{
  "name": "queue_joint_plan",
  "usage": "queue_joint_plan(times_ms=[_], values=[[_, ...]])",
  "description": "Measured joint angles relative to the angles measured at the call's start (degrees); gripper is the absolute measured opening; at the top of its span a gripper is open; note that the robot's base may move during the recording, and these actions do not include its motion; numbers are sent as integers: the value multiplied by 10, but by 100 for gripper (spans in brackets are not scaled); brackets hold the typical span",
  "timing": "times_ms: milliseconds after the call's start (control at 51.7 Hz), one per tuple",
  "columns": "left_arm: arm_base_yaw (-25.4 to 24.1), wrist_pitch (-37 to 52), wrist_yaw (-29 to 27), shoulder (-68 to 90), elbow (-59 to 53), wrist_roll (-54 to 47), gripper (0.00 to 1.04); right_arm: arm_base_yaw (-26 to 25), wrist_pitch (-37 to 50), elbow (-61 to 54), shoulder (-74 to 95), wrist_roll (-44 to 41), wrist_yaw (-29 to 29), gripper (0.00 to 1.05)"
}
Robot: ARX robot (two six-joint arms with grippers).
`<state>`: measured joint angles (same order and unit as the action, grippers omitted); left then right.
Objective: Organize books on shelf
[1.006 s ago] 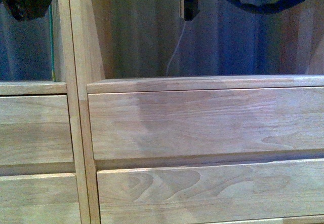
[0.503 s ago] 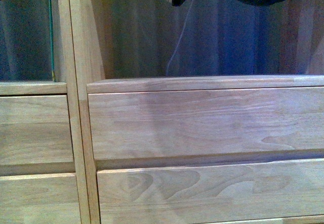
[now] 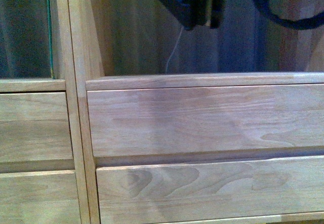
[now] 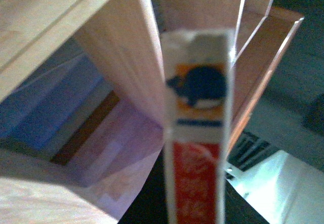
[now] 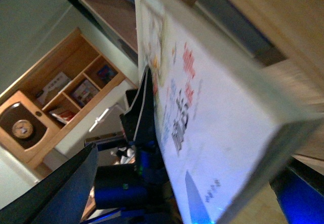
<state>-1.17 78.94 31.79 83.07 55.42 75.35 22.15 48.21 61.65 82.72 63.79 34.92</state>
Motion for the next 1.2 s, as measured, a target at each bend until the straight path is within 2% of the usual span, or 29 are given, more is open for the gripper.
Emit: queue_joint_plan(times_ms=[58,155,271,290,368,503,677,774,1084,1200], values=[[-35,-46,1,-42,-38,-27,7,-31,1,-14,-7,-2,12,98],[-94,-125,-35,-110,-67,-90,6,-88,11,-34,-17,-2,33,98],[-159,-201,-77,-188,-79,-225,6,-167,23,-58,-34,-5,72,98],[-168,-206,-85,-198,-79,-261,6,-191,26,-63,-38,-7,81,98],[-173,-215,-100,-204,-74,-327,6,-228,27,-71,-44,-8,89,98],[-163,-235,-134,-164,-38,-471,6,-305,41,-94,-57,-3,105,98],[-128,-269,-213,-61,40,-668,6,-371,103,-127,-86,28,144,98],[-111,-287,-234,0,91,-740,6,-400,151,-150,-107,57,167,98],[-58,-351,-283,137,250,-817,6,-458,303,-243,-168,144,223,98],[-44,-365,-295,177,311,-844,6,-461,317,-256,-169,147,227,98]])
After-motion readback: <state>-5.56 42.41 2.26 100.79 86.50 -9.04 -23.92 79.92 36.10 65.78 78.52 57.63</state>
